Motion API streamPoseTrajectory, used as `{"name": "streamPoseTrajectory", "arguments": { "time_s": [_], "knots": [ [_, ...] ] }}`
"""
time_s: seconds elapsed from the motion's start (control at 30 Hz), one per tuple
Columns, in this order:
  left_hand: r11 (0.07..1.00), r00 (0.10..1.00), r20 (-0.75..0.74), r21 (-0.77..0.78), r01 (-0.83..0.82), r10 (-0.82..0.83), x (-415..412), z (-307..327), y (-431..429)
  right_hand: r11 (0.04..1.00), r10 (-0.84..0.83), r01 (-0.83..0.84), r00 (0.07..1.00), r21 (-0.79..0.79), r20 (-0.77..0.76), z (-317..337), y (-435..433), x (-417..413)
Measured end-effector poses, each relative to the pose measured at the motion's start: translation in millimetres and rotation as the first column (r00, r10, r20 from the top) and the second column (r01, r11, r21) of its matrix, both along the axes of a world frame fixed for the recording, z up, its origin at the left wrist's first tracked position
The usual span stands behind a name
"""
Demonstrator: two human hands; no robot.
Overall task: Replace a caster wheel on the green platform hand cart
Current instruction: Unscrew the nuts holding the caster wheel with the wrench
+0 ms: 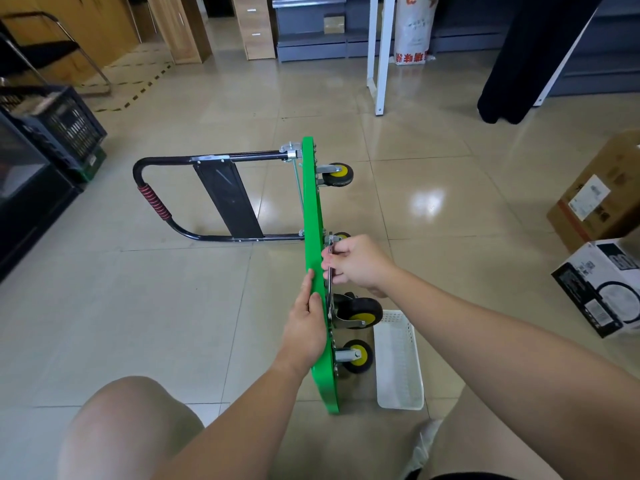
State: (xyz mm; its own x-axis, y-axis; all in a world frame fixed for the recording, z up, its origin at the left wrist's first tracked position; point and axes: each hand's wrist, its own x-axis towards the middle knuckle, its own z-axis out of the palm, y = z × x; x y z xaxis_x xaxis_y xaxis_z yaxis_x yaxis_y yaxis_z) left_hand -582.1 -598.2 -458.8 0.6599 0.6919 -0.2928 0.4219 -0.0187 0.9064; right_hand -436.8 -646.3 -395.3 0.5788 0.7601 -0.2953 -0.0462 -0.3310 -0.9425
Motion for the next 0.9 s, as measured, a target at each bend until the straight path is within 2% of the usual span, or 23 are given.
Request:
{"name": "streamPoseTrajectory", "arguments": {
  "time_s": [0.17, 0.33, 0.43, 0.53, 0.63, 0.73, 0.8, 0.9],
  "knots": [
    [1.0, 1.0, 0.004, 0.003, 0.004, -0.004, 0, -2, 1, 0.999, 0.021, -0.021, 1.0, -0.047, -0.002, -8, -1, -2],
    [1.0, 1.0, 0.004, -0.012, 0.004, -0.004, 1, -4, 2, 0.998, -0.056, 0.055, 0.998, 0.013, 0.037, -6, -14, -21],
    [1.0, 0.999, 0.042, -0.027, 0.0, 0.001, 0, -2, 3, 0.992, -0.084, 0.073, 0.991, 0.107, 0.103, -7, -31, -42],
    [0.999, 0.996, 0.09, -0.049, -0.001, 0.005, -1, -11, 5, 0.977, -0.12, 0.103, 0.99, 0.187, 0.079, -13, -56, -74],
    [0.997, 0.997, 0.074, -0.079, -0.027, 0.033, -1, -8, 4, 0.964, -0.136, 0.115, 0.988, 0.242, 0.072, -34, -80, -103],
    [0.997, 0.998, 0.062, -0.075, -0.014, 0.019, -1, -3, 3, 0.947, -0.126, 0.076, 0.982, 0.314, 0.14, -50, -89, -114],
    [0.998, 0.998, 0.055, -0.054, -0.01, 0.013, -1, -6, 4, 0.936, -0.161, 0.1, 0.974, 0.337, 0.16, -51, -90, -114],
    [1.0, 0.999, 0.031, -0.022, -0.022, 0.023, 1, -7, 4, 0.904, -0.239, 0.18, 0.965, 0.388, 0.108, -36, -89, -107]
  ]
}}
